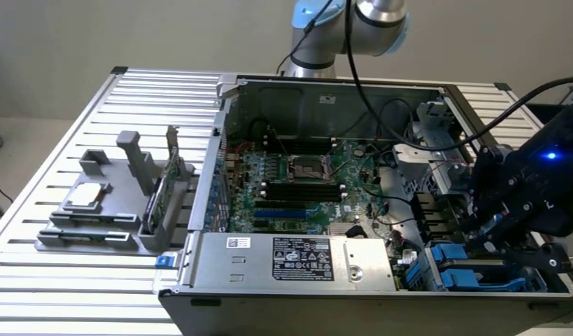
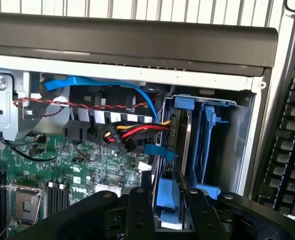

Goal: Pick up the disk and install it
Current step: 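Insert the second disk wire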

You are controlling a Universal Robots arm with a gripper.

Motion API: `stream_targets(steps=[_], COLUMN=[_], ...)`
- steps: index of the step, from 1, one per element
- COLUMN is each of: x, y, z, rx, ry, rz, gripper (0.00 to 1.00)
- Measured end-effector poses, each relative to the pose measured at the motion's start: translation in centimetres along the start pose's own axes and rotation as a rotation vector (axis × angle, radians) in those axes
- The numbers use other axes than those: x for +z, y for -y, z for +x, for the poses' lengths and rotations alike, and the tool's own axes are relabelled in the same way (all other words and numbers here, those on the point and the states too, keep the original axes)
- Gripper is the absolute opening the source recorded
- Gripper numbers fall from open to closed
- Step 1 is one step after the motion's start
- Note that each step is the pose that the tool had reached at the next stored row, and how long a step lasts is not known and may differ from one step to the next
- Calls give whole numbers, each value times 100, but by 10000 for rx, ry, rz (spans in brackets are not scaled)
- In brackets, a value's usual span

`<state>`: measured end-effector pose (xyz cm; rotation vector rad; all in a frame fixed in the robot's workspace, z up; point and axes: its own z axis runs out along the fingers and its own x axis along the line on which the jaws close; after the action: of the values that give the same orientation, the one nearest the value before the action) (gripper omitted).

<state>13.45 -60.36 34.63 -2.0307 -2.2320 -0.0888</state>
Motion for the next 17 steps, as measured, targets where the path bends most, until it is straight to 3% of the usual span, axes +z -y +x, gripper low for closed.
stream_targets(steps=[9,17], x=[-16,-28], y=[130,138], z=[15,17], rx=[-137,-150], ry=[-71,-90], rz=[9,3], gripper=[31,31])
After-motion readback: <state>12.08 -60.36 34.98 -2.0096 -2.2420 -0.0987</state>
